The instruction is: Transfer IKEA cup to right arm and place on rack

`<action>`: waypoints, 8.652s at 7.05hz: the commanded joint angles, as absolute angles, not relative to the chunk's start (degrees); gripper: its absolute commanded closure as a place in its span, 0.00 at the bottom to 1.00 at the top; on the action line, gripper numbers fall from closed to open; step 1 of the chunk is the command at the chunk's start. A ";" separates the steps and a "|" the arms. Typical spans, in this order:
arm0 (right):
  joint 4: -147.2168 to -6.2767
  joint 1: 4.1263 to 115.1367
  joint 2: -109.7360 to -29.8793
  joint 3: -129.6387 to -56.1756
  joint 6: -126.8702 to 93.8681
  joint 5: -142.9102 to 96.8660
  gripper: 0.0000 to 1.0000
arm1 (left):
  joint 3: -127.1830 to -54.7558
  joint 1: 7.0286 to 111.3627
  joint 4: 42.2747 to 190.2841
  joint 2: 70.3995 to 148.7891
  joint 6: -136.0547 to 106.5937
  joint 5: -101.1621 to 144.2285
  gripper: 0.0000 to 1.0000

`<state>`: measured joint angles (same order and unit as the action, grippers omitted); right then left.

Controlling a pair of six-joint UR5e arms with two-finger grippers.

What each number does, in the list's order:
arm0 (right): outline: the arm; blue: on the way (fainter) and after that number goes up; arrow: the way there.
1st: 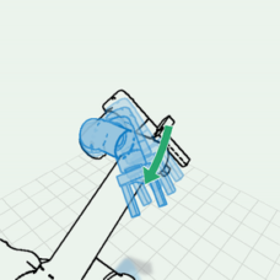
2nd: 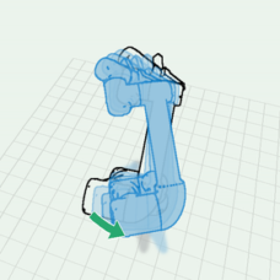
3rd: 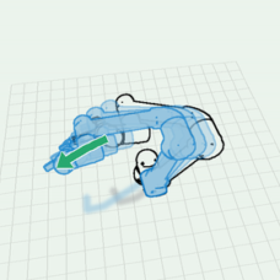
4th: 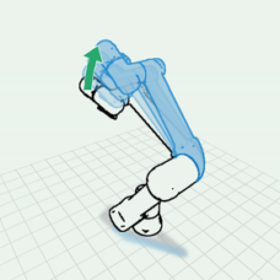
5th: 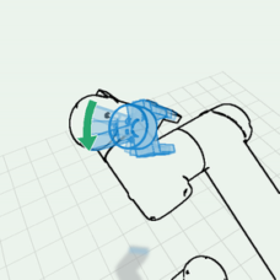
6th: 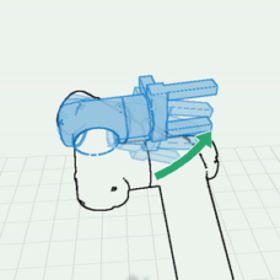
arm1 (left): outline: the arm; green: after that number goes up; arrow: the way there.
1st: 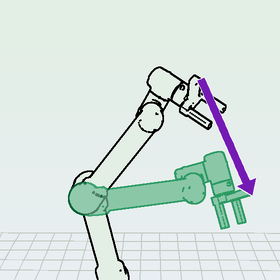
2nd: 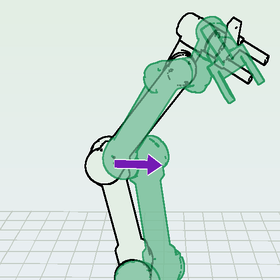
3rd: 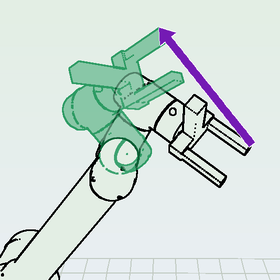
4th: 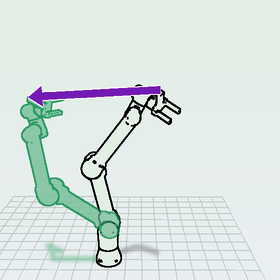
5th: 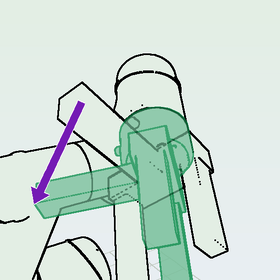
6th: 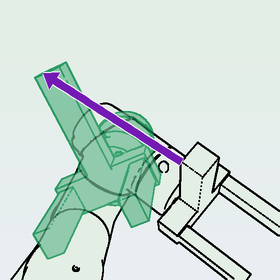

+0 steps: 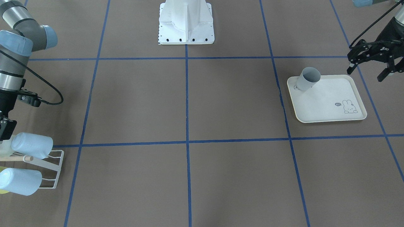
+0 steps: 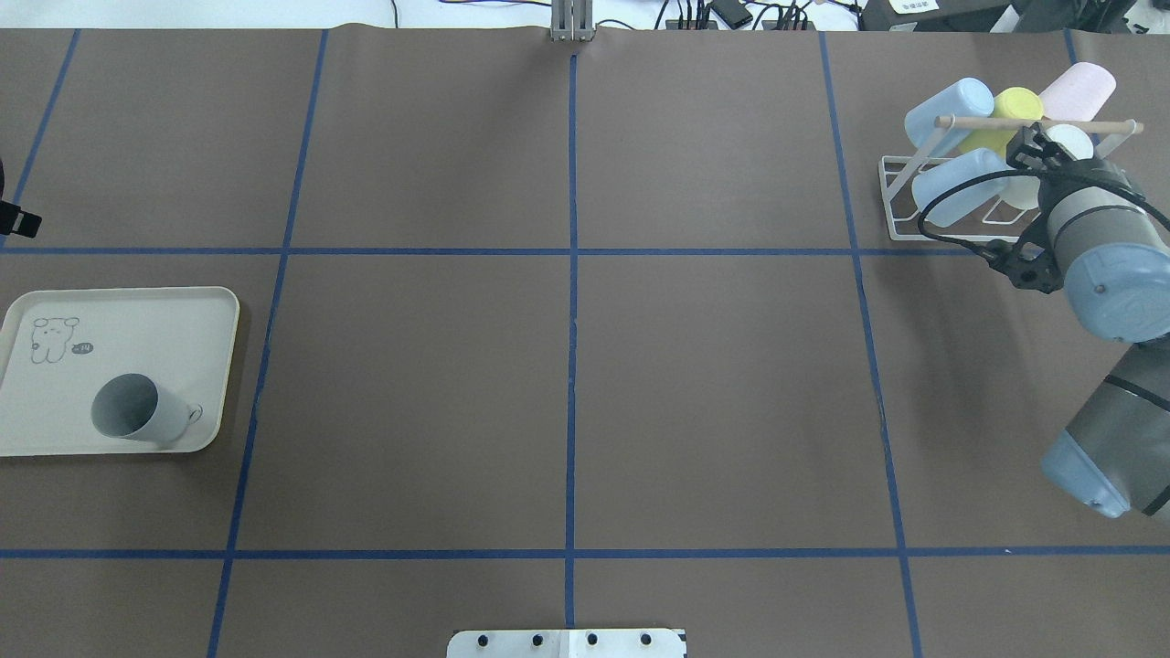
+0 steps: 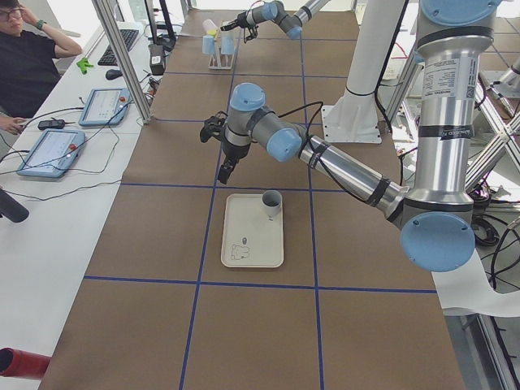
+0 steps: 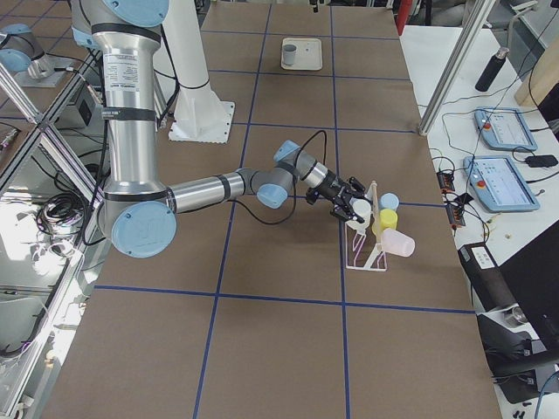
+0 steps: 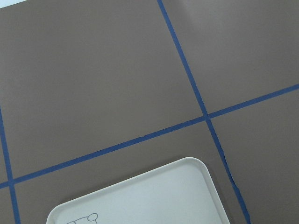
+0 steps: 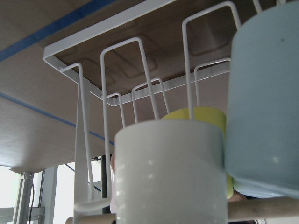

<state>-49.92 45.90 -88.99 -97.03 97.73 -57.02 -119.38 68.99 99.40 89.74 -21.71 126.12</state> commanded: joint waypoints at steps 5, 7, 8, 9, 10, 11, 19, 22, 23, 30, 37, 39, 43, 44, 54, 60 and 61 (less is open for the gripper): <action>-49.92 44.91 -88.95 -96.51 97.73 -55.29 0.30 | -119.27 68.99 99.40 89.74 -21.71 126.12 0.00; -49.92 44.82 -88.95 -96.42 97.73 -55.20 0.25 | -119.36 68.99 99.40 89.82 -21.71 126.12 0.00; -49.92 44.82 -88.95 -96.42 97.73 -55.02 0.23 | -119.27 68.99 99.40 89.82 -21.71 126.12 0.00; -49.92 44.82 -88.95 -96.42 97.73 -54.93 0.22 | -119.35 68.99 99.40 89.82 -21.71 126.12 0.00; -49.92 44.74 -88.95 -96.42 97.73 -54.76 0.22 | -119.36 68.99 99.40 89.82 -21.71 126.12 0.00; -49.92 44.74 -88.95 -96.50 97.73 -54.67 0.22 | -119.36 68.99 99.40 89.82 -21.71 126.12 0.00; -49.13 44.74 -87.10 -106.78 34.93 -78.26 0.19 | -118.21 69.00 107.53 83.97 -21.62 125.33 0.00; -42.28 40.54 -85.18 -106.35 -2.53 -85.87 0.13 | -118.30 67.60 117.65 77.19 -30.90 122.09 0.00; -42.28 37.65 -84.04 -106.52 -10.55 -85.43 0.03 | -117.69 64.46 120.38 76.12 -34.42 122.08 0.00; -65.58 35.24 -75.00 -112.22 -22.24 -101.25 0.01 | -111.45 46.77 135.97 73.74 -56.86 114.72 0.00; -66.53 34.54 -74.44 -111.80 -22.24 -100.46 0.01 | -110.83 40.96 135.44 72.77 -58.36 108.63 0.67; -66.53 34.28 -74.44 -111.71 -22.24 -100.46 0.00 | -111.09 41.04 135.44 72.34 -58.27 108.63 0.93; -66.27 33.05 -74.09 -111.62 -22.15 -100.37 0.00 | -111.27 43.23 135.35 71.46 -57.83 108.28 1.00; -66.10 32.18 -73.83 -111.36 -20.84 -99.76 0.00 | -112.31 46.72 135.35 71.80 -54.53 108.63 1.00; -1.06 23.82 -66.99 -82.18 -18.37 -94.66 0.00 | -112.94 43.43 136.23 108.43 -91.82 125.42 1.00; -0.70 23.64 -63.55 -83.32 -17.67 -94.75 0.01 | -107.58 37.71 136.32 114.43 -91.76 125.25 1.00; -0.62 23.38 -63.54 -83.32 -17.75 -94.75 0.01 | -106.80 37.53 136.32 115.04 -91.76 125.24 1.00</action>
<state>-0.69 23.57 -63.66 -83.27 -17.67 -94.72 -107.66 38.01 136.32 114.37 -91.76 125.27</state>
